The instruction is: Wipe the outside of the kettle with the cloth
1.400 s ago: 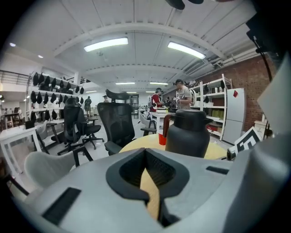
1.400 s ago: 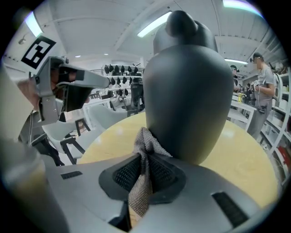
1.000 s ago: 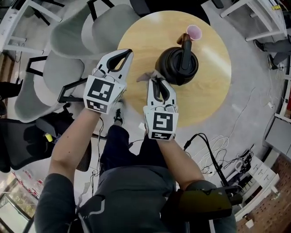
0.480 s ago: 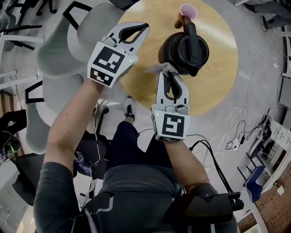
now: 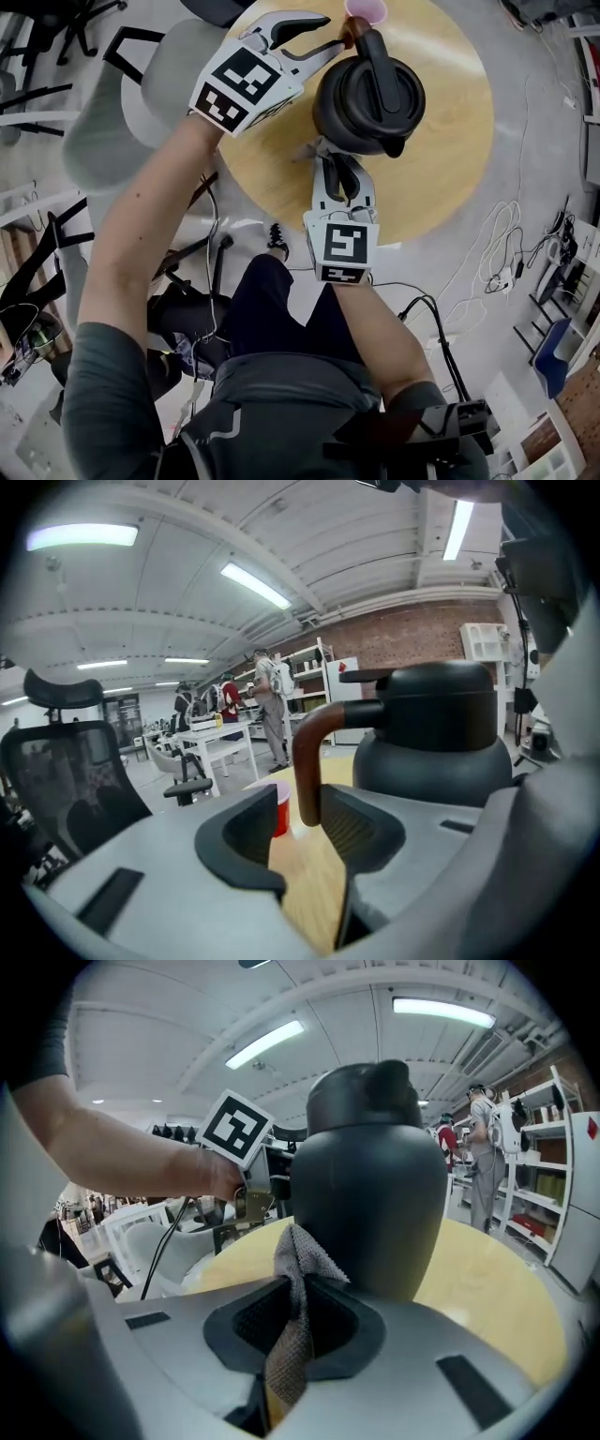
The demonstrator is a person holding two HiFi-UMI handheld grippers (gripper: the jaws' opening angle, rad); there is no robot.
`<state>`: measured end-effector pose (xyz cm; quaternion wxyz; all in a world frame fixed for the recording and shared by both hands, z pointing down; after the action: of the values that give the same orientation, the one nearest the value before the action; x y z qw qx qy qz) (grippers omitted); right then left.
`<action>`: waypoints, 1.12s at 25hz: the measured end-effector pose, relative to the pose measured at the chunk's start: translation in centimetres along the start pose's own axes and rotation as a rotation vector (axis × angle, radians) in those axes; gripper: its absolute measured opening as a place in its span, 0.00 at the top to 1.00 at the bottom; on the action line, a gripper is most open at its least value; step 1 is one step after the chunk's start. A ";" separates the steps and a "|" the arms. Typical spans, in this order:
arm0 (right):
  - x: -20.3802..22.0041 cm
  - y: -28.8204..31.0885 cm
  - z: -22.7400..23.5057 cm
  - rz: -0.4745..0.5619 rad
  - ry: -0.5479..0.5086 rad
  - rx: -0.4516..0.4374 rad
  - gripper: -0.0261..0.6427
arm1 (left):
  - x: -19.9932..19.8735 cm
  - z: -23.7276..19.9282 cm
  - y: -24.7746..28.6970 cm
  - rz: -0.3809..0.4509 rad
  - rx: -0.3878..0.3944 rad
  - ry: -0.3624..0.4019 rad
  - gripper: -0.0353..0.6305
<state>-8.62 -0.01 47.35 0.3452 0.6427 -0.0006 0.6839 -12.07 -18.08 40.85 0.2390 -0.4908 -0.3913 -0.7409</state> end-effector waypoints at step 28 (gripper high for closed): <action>2.9 -0.1 3.4 -0.089 0.080 0.016 0.88 | 2.1 -0.4 -4.7 -0.089 -0.105 -0.160 0.80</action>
<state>-5.42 -0.11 50.43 0.3699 0.6170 0.0474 0.6930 -16.61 -15.57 41.03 0.1480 -0.5425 -0.3911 -0.7286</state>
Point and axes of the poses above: the fingertips, and each gripper's own axes: y forward along the fingers, z to its right, x out of its underside, the point moved 5 cm from there along -y, backward along the fingers, and after that the axes turned 10 degrees about -x, right-handed, at the moved point
